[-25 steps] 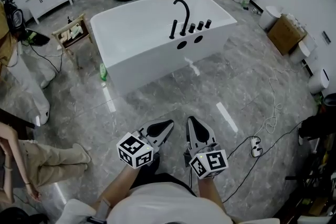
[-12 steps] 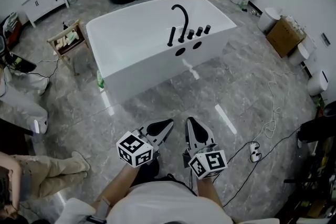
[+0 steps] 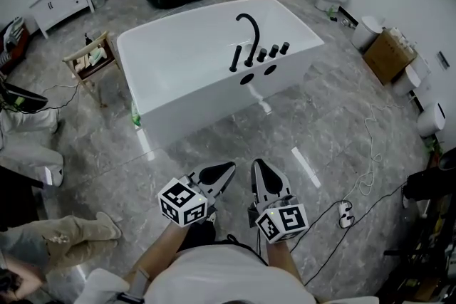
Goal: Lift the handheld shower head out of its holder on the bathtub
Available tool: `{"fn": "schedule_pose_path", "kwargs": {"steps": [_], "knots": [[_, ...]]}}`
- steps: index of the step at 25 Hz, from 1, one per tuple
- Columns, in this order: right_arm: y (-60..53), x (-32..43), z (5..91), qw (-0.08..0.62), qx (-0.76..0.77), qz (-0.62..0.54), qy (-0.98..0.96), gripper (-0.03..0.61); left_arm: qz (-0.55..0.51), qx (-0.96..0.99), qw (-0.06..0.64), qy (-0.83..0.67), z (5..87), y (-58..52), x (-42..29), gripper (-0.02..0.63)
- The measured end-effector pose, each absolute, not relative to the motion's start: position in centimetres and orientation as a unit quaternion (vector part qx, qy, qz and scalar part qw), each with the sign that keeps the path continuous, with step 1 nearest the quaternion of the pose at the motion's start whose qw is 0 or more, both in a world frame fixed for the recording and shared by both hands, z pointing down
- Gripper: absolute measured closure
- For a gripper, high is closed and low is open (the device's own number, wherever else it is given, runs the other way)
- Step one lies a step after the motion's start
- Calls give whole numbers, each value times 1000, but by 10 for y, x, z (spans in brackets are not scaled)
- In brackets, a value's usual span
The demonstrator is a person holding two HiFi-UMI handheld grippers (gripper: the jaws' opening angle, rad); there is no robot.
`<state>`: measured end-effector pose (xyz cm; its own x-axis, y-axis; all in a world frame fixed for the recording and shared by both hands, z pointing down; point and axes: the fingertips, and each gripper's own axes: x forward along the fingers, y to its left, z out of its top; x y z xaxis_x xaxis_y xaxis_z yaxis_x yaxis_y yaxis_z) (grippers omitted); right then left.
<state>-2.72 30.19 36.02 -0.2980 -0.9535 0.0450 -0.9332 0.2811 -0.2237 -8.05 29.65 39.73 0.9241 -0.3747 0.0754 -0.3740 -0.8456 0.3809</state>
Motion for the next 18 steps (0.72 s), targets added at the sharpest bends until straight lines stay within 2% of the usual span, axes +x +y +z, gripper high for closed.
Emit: {"fn": "schedule_pose_path", "kwargs": {"steps": [18], "knots": [[276,-16,382,61,-605,-123,784,560,15,965,198,-174,414,270,-71,603]]}}
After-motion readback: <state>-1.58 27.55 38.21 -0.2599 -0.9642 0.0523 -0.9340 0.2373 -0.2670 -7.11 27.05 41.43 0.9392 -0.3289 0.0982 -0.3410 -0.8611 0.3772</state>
